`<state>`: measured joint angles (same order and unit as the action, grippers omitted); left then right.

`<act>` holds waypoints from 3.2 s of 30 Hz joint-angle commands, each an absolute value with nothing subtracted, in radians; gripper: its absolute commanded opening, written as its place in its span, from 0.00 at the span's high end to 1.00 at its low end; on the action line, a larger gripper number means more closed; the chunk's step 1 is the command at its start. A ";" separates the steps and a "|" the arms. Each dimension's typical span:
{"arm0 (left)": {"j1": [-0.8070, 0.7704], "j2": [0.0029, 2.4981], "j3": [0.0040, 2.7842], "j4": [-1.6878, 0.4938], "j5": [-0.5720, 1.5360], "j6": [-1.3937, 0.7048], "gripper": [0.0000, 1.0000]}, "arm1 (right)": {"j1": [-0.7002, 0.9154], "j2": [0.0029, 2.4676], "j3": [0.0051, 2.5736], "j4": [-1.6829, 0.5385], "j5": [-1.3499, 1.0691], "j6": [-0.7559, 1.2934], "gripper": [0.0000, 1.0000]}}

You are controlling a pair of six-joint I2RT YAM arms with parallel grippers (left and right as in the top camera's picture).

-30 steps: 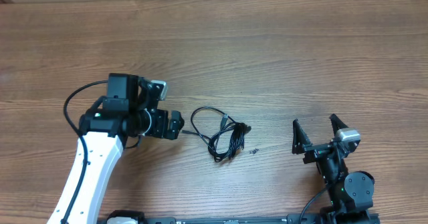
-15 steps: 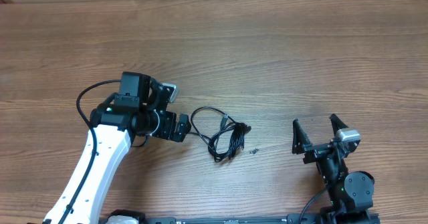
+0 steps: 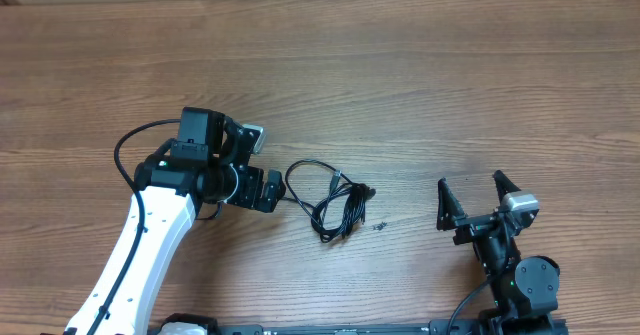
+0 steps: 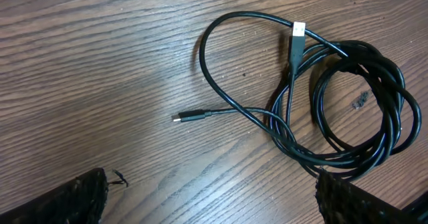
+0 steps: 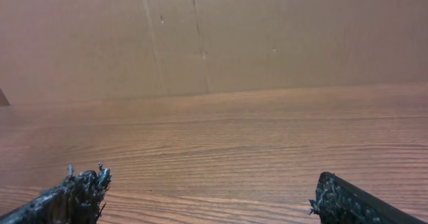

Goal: Untangle cables

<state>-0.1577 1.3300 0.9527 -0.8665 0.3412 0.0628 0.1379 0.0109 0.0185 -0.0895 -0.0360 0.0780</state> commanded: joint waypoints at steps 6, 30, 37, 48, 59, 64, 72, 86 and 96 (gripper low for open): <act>-0.164 1.337 0.978 -0.859 0.356 0.083 0.00 | 0.138 0.003 0.008 -0.084 -0.027 0.082 0.00; -0.164 1.337 0.978 -0.859 0.356 0.083 0.01 | 0.138 0.003 0.008 -0.084 -0.027 0.082 0.00; -0.164 1.337 0.978 -0.854 0.356 0.083 0.00 | 0.138 0.003 0.008 -0.084 -0.027 0.082 0.00; -0.164 1.337 0.977 -0.834 0.356 0.083 0.00 | 0.138 0.003 0.008 -0.084 -0.027 0.082 0.00; -0.164 1.337 0.977 -0.840 0.356 0.083 0.00 | 0.138 0.003 0.008 -0.084 -0.027 0.081 0.00; -0.164 1.337 0.977 -0.847 0.362 0.096 0.00 | 0.138 0.003 0.008 -0.084 -0.027 0.082 0.00; -0.186 1.337 0.976 -0.883 0.390 0.143 0.00 | 0.138 0.003 0.008 -0.084 -0.027 0.082 0.00; -0.282 1.337 0.976 -0.878 0.390 0.142 0.01 | 0.138 0.003 0.008 -0.084 -0.027 0.081 0.00; -0.283 1.338 0.975 -0.886 0.389 0.143 0.00 | 0.138 0.003 0.008 -0.084 -0.027 0.081 0.00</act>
<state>-0.2756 1.3300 0.9527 -0.8841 0.3748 0.1162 0.1379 0.0109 0.0185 -0.0898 -0.0368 0.0780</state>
